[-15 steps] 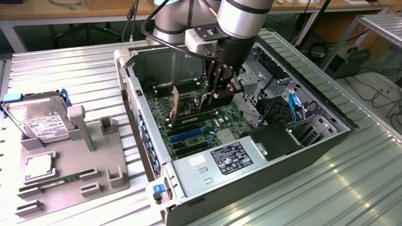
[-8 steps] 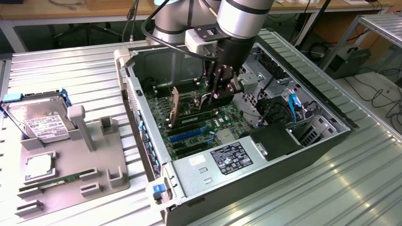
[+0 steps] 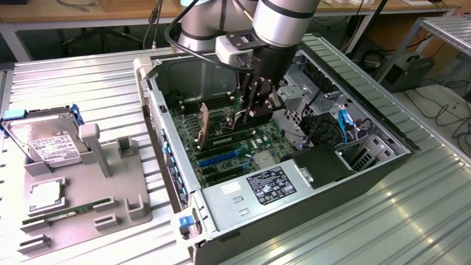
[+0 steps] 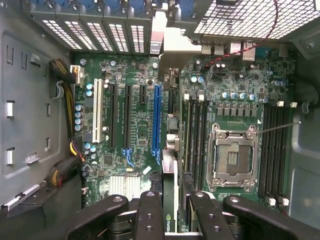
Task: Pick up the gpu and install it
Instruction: 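Insert the gpu into the slot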
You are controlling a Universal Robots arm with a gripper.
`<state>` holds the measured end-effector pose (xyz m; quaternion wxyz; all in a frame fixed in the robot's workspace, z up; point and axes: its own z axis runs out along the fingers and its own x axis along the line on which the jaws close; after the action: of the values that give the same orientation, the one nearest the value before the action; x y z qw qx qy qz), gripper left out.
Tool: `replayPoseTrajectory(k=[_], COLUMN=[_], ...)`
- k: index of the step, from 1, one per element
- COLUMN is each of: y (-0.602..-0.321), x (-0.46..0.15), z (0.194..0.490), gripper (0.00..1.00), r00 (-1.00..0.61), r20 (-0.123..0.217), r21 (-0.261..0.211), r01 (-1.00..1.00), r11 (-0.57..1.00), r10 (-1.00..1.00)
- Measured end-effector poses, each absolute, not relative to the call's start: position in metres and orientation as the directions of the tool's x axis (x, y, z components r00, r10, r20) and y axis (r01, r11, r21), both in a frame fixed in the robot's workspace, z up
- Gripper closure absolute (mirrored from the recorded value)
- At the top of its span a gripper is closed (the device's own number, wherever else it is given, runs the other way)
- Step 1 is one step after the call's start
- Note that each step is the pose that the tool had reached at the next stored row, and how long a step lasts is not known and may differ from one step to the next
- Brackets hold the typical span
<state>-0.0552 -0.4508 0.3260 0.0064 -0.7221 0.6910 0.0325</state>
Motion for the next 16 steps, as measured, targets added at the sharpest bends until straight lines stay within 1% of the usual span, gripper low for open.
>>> replayPoseTrajectory(k=[16], y=[-0.4508], x=[-0.0625], z=[0.3182], gripper=[0.74], r00=[0.043], r20=[-0.056], r21=[0.036], r01=[-0.998], r11=[-0.045], r10=[-0.998])
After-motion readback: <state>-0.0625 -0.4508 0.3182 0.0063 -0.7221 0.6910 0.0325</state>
